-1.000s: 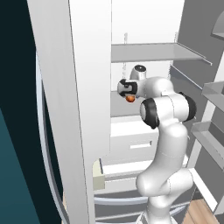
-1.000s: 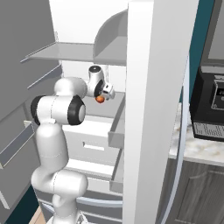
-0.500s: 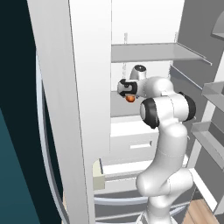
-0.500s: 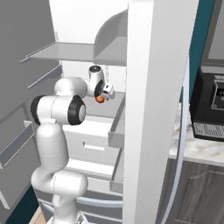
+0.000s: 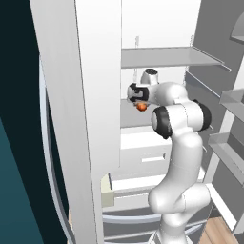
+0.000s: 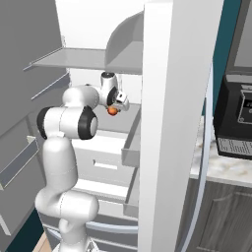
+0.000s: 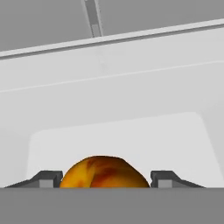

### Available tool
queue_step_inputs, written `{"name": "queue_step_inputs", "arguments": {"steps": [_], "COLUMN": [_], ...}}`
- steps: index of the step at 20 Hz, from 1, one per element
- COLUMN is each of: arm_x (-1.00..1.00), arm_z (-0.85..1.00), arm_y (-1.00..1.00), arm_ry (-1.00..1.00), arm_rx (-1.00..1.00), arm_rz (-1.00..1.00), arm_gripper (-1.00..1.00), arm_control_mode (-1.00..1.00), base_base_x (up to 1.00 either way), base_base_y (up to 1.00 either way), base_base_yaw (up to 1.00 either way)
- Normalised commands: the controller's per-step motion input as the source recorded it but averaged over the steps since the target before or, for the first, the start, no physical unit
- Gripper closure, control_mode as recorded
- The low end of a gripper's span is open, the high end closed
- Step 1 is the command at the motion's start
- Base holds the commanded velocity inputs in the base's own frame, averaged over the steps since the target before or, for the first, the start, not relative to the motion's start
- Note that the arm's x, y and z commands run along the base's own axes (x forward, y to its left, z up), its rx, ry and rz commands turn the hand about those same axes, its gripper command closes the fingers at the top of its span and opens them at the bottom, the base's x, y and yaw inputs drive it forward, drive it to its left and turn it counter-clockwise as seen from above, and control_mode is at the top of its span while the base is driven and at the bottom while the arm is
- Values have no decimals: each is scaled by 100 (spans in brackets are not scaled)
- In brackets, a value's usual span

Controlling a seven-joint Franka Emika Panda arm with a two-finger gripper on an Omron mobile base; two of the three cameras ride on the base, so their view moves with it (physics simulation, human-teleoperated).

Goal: Retrieve the apple and peach from the fridge and place them into the bowl on the dining table.

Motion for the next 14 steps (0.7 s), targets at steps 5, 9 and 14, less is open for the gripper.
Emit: {"name": "queue_step_inputs", "arguments": {"steps": [5,9,14], "arm_x": [-16,-28,-74], "arm_z": [-47,-40,-37], "arm_y": [0,0,-3], "arm_ry": [3,-1,-5], "arm_rx": [0,0,0], "arm_rz": [0,0,0], "arm_gripper": [100,100,100], "arm_control_mode": [-100,-100,-100], "base_base_x": [0,0,0], "base_base_y": [0,0,0], "base_base_yaw": [0,0,0]}}
